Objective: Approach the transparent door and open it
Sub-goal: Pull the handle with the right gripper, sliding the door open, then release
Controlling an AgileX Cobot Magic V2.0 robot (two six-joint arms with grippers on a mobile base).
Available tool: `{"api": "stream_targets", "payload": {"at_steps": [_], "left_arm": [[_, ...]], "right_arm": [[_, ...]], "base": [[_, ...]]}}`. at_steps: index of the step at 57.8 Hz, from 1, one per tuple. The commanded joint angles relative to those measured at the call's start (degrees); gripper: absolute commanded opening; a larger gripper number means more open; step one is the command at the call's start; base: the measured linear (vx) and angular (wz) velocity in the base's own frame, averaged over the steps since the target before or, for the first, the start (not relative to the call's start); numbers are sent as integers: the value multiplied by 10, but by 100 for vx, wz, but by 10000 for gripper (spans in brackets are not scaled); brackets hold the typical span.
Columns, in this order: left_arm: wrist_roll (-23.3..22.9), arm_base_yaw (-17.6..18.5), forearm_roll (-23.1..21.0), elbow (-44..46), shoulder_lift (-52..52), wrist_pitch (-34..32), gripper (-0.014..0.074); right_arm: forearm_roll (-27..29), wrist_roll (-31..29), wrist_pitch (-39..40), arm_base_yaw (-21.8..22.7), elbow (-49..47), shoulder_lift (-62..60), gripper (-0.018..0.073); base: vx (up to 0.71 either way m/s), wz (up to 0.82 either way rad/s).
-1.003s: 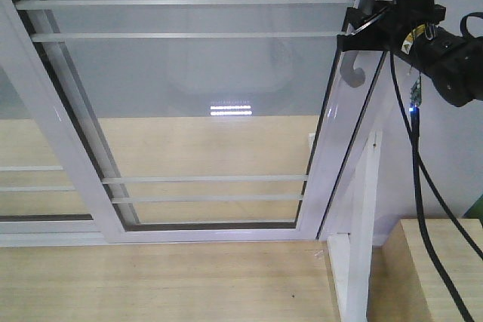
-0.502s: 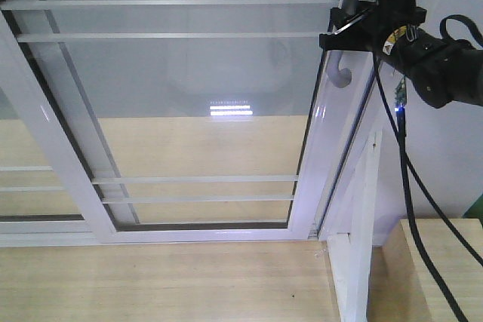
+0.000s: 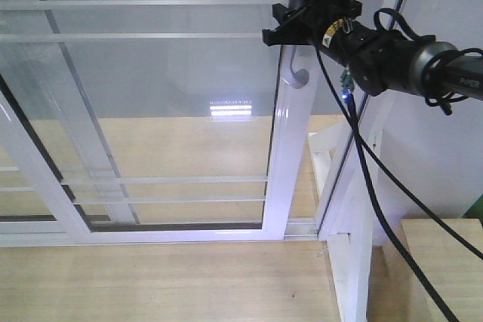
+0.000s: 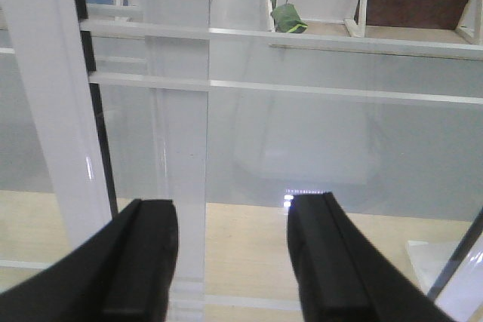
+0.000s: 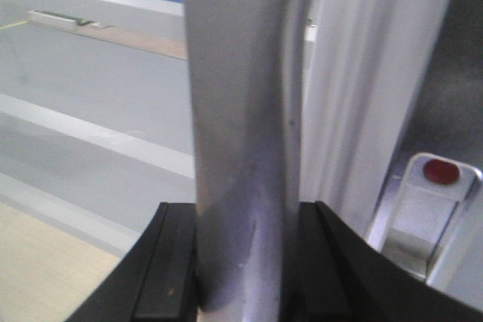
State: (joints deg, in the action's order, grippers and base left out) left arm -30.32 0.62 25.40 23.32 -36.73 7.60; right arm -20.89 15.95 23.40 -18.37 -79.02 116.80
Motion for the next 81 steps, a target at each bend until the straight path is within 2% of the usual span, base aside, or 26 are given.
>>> {"api": "stream_targets", "payload": {"at_steps": [1,12,22,36,49,58,67,73,81], "left_arm": [[0,0,2,19,-4,-44,461],[0,0,2,19,-4,-44,461],[0,0,2,19,-4,-44,461],[0,0,2,19,-4,-44,461],[0,0,2,19,-4,-44,461],[0,0,2,19,-6,-44,461],[0,0,2,19,-6,-45,461],[0,0,2,19,-6,-45,461],[1,0,2,19,-6,-58,461]], "right_arm": [[-13,-1,56,-23,-39,-30,309],[-11,14,34,-29,-41,-30,309],[-14,66,-47,-29,-36,-46,309],[-15,63,-140,-28,-36,-95,309],[-75,61,-282,-28,-29,-165,309],[-104,61,-292,-26,71,-252,309],[-96,73,-303,-9,208,-364,309],[-93,87,-326,28,279,-448,309],[-94,87,-416,75,336,-547,309]], "base": [[0,0],[0,0],[0,0],[0,0],[0,0],[0,0],[0,0],[0,0],[0,0]]}}
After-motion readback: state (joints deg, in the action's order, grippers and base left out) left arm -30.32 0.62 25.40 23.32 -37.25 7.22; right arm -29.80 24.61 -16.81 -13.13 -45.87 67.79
